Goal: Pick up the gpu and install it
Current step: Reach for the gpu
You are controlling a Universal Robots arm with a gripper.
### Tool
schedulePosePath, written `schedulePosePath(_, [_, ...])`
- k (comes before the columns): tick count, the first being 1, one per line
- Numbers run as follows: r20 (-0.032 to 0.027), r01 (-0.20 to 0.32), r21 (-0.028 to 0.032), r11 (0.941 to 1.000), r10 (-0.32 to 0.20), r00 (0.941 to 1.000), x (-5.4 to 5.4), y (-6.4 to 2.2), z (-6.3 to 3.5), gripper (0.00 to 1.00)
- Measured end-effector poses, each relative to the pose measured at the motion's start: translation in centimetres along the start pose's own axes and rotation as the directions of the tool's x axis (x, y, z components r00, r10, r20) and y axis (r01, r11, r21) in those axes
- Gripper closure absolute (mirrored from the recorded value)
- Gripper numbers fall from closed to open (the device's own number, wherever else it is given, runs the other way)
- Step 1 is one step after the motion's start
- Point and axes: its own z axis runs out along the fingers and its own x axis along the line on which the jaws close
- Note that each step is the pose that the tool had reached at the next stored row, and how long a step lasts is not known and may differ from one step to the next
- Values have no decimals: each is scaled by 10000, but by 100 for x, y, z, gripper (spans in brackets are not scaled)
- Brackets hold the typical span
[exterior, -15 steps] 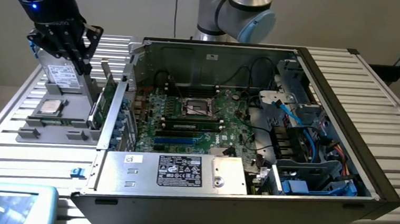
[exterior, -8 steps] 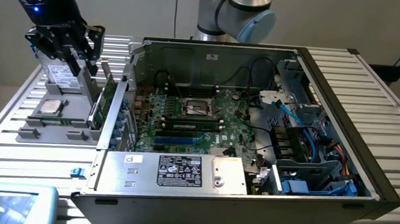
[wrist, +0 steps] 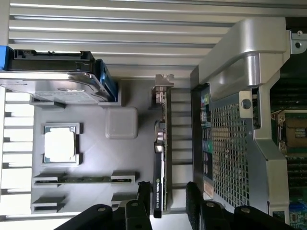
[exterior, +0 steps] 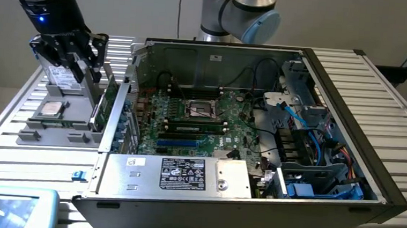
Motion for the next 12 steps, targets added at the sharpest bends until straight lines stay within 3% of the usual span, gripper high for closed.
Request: schedulePosePath(12, [29, 1, 0, 10000, -1, 10000, 36, -14, 167, 56])
